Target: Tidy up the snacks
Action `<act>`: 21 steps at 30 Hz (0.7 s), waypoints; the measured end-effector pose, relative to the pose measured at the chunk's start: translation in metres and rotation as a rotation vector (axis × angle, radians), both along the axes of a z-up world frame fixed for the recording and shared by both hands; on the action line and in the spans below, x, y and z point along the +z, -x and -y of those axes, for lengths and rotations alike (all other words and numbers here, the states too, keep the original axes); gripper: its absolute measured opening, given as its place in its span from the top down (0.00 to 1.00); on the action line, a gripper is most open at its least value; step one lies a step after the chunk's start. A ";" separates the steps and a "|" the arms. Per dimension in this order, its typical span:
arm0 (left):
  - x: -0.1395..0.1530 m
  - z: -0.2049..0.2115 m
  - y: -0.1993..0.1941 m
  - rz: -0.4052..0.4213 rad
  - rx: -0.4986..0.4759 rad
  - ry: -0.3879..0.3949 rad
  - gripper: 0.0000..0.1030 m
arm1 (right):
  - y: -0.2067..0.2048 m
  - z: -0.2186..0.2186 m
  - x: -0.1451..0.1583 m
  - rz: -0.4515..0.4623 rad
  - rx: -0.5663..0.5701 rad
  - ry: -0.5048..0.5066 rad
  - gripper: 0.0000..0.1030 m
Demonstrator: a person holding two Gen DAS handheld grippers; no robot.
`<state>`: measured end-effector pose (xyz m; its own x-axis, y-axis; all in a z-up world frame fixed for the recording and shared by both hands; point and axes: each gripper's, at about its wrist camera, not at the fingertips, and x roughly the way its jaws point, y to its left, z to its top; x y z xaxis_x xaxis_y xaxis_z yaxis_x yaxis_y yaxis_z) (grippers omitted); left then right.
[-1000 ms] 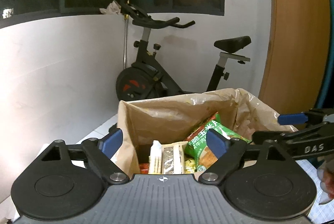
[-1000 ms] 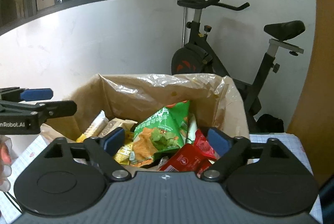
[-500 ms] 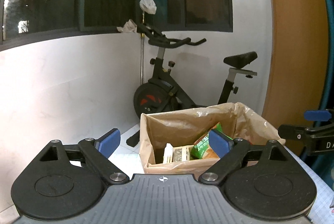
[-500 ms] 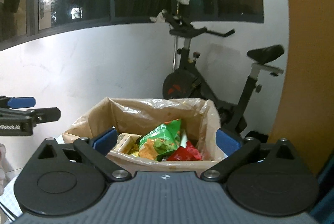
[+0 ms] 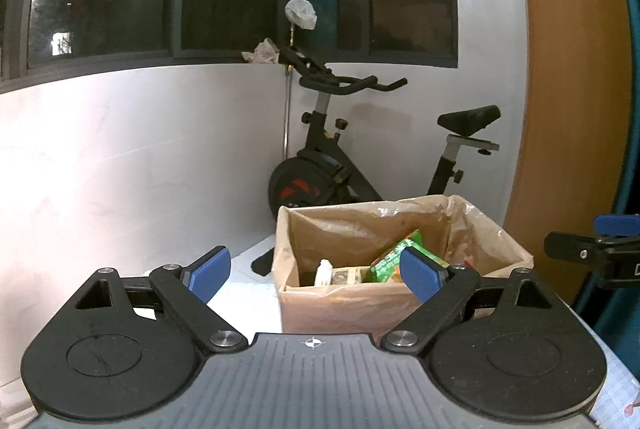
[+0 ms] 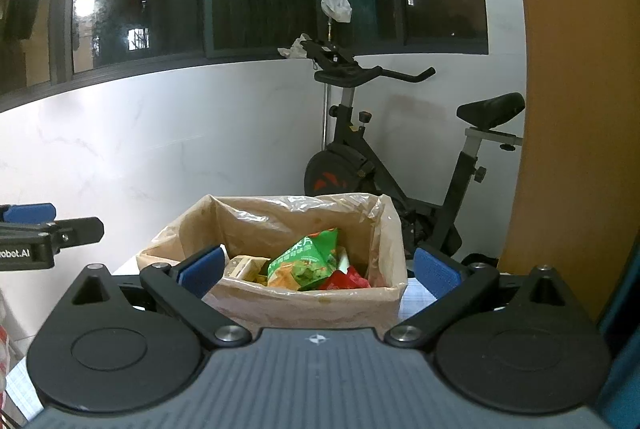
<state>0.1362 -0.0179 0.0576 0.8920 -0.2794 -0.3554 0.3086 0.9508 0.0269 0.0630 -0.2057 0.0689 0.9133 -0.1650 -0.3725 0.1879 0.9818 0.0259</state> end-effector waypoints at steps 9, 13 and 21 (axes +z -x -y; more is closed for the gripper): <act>0.002 -0.003 0.004 -0.004 0.005 0.013 0.10 | -0.001 -0.003 -0.003 -0.003 0.014 0.010 0.00; 0.000 -0.002 0.005 -0.011 -0.002 0.016 0.10 | 0.000 -0.003 -0.004 -0.004 0.016 0.007 0.00; -0.002 -0.002 0.004 -0.019 -0.018 0.016 0.10 | 0.000 -0.004 -0.007 -0.013 0.013 -0.001 0.00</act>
<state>0.1318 -0.0162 0.0559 0.8797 -0.3012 -0.3679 0.3259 0.9454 0.0053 0.0634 -0.2020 0.0622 0.9105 -0.1526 -0.3844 0.1755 0.9842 0.0249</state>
